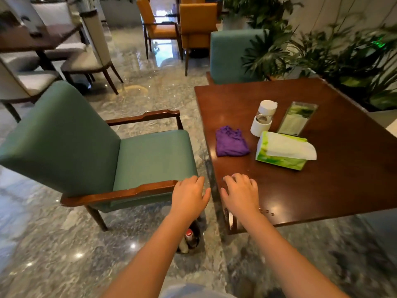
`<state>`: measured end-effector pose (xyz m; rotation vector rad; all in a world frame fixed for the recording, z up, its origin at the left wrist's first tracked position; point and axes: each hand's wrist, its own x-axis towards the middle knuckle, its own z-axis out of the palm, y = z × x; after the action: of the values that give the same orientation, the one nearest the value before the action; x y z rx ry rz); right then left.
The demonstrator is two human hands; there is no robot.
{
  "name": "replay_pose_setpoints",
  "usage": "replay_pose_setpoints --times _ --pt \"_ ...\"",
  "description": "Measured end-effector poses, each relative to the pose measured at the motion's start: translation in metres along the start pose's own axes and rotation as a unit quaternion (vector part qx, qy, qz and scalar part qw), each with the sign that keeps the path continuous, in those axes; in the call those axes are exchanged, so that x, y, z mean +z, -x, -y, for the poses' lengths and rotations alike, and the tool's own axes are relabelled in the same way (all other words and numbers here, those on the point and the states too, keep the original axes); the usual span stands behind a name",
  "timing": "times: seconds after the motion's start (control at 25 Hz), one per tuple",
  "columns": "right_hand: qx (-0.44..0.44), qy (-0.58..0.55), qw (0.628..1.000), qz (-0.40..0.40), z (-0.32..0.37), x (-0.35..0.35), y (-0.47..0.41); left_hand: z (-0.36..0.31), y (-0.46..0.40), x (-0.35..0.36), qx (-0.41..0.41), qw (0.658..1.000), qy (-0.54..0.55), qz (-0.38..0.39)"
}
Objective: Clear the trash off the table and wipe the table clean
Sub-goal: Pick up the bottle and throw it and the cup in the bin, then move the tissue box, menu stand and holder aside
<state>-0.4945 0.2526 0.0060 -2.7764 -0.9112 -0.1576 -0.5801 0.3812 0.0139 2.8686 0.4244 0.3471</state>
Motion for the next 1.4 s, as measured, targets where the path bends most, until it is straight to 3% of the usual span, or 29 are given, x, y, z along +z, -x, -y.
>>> replay_pose_setpoints --times 0.28,0.6,0.84,0.96,1.16,1.24,1.4 --pt "-0.012 -0.004 0.999 0.029 -0.119 -0.025 -0.025 -0.101 -0.045 0.043 -0.038 0.998 0.050 -0.004" --pt "0.061 0.008 0.998 0.027 -0.228 -0.051 -0.034 -0.173 -0.102 0.088 0.048 0.997 0.054 0.005" --pt "0.053 0.014 0.998 0.025 -0.318 -0.056 -0.057 -0.249 -0.129 0.137 0.038 0.997 0.062 0.030" --pt "0.018 0.002 0.999 0.039 -0.367 -0.047 -0.087 -0.282 -0.148 0.169 -0.009 0.998 0.041 0.053" --pt "-0.101 -0.016 0.992 0.078 -0.430 -0.045 -0.134 -0.358 -0.159 0.212 -0.208 0.977 0.028 0.045" --pt "-0.145 -0.029 0.985 0.090 -0.440 -0.045 -0.147 -0.383 -0.163 0.226 -0.271 0.960 0.017 0.069" --pt "-0.214 -0.038 0.967 0.130 -0.429 -0.034 -0.180 -0.411 -0.177 0.260 -0.319 0.942 0.022 0.099"
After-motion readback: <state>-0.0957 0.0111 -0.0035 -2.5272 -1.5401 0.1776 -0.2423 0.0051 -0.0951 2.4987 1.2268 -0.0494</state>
